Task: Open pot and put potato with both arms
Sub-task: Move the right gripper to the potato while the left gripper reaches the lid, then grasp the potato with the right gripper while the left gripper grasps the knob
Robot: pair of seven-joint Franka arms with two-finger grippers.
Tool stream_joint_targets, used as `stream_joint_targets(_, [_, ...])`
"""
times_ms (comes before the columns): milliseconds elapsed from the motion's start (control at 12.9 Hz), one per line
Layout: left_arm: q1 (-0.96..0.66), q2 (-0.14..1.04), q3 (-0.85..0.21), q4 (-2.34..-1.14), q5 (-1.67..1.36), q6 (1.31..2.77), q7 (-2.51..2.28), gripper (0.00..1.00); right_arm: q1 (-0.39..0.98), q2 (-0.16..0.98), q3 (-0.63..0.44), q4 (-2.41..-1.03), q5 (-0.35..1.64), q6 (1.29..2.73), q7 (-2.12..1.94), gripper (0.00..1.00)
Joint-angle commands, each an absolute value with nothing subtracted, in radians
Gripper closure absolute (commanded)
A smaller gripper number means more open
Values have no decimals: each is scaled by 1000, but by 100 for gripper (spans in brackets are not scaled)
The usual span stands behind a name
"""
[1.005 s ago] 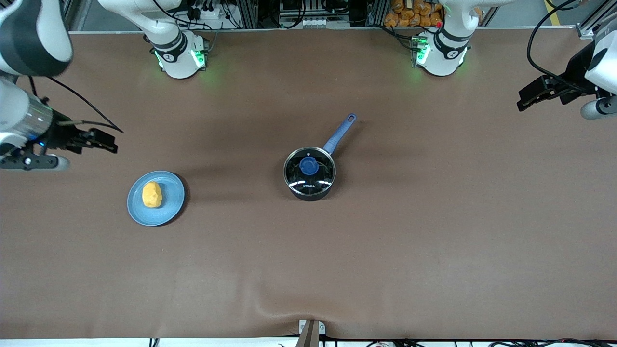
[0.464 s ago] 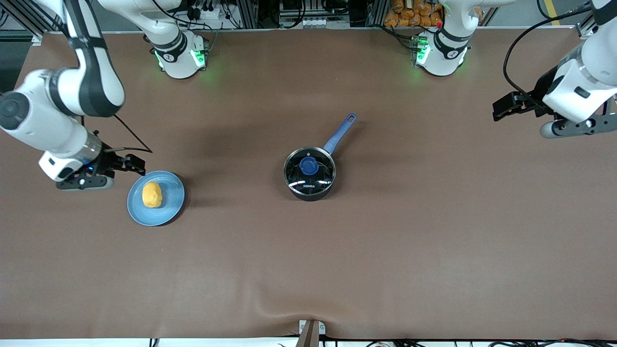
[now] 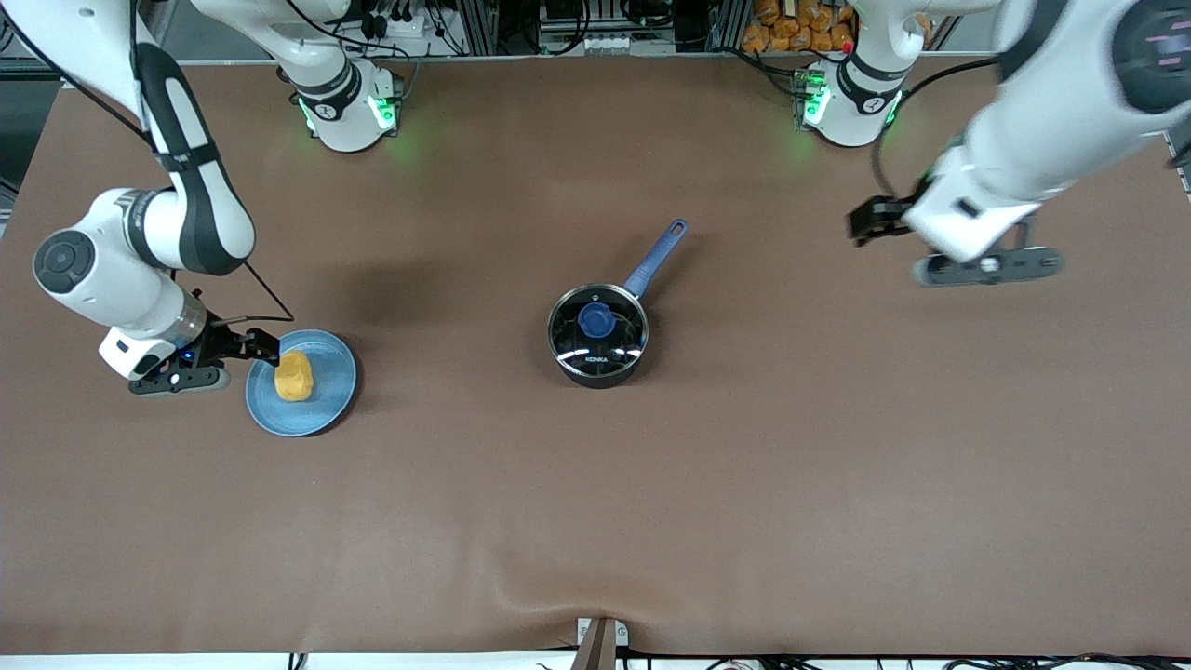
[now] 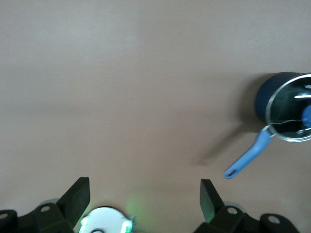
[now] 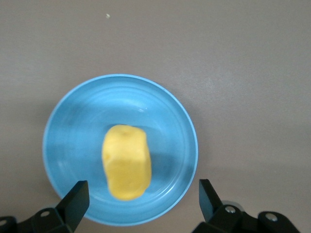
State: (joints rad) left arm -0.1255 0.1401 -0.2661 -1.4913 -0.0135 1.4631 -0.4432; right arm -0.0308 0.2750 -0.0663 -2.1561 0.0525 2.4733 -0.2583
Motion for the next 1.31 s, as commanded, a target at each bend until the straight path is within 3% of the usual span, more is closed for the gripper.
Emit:
stream_joint_targets(0, [-233,241,-267,-1424,-8,1538,-561,0,-44,310,-52,-2152,61,2505,-282,0])
stream_joint_targets(696, [-546,572,-250,-1321,6,1919,-1020,0,-40,399,-9,-2154,143,2609,-282,0])
stream_joint_targets(1237, [-623,664,-244,-1339,140,1972,-1268,0,-43,454,-9,-2149,143,2660,-293,0])
